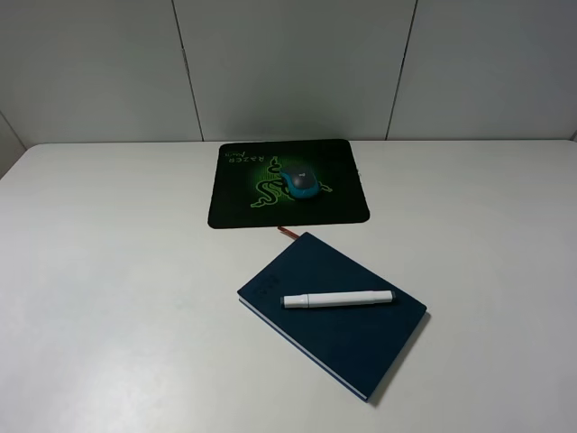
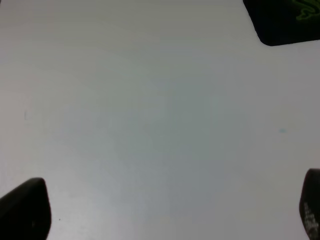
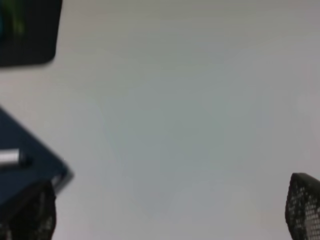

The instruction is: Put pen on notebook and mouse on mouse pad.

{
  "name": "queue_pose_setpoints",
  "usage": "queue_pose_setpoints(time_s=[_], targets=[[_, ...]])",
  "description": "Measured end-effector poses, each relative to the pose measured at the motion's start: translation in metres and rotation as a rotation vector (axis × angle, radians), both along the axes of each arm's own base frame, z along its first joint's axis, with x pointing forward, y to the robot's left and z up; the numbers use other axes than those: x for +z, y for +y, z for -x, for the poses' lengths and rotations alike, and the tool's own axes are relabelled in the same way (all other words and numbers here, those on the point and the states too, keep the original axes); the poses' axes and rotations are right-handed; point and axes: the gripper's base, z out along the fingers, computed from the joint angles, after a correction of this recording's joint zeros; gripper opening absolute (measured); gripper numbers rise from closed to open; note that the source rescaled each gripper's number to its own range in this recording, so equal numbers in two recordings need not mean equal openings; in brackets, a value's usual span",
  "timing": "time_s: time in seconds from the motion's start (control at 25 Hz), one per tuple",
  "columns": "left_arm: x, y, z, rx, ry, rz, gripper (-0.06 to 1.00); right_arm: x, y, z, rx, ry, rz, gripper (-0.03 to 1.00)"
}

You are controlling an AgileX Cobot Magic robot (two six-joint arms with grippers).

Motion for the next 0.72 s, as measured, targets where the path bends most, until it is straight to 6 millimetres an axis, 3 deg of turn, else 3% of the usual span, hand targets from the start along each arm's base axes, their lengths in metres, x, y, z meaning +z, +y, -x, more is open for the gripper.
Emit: queue_pose_setpoints(time_s=[0.12,0.72], targets=[[0.0000,0.0000,0.0000,0.000,0.000,0.000,1.00,0.0000,0.0004,0.0118,-0.007,-0.080,0.003,1.00],[0.0000,0.0000,0.0000,0.000,0.000,0.000,1.00,-0.0003,0.0004,0.0127,0.001,-0.085,0.003,1.00]])
